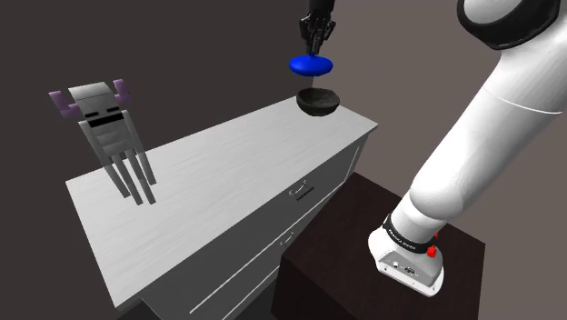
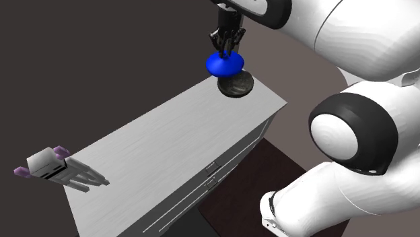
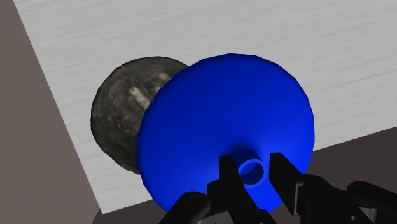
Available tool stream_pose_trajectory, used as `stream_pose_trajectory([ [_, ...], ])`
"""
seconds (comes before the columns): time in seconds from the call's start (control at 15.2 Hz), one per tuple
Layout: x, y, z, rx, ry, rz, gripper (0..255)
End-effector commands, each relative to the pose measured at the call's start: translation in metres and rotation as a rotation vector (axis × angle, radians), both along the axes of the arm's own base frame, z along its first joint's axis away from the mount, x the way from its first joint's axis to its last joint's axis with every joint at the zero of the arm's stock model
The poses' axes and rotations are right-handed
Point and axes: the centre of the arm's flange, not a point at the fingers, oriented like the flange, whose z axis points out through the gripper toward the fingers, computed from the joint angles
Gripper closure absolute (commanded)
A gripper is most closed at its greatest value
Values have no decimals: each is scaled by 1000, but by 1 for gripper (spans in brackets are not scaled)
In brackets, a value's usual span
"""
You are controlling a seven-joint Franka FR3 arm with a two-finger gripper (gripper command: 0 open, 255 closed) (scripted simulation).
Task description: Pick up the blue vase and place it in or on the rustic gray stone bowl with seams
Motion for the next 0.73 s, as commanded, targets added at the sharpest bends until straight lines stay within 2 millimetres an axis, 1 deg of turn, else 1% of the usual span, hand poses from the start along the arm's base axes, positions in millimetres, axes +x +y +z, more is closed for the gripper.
stream_pose_trajectory([
  [0.0, -7, -27, 4, 0, 0, 2, 255],
  [0.2, -21, -63, 12, 0, 0, 2, 255],
  [0.26, -24, -71, 14, 0, 0, 2, 255],
  [0.66, -24, -71, -18, 0, 0, 2, 255],
])
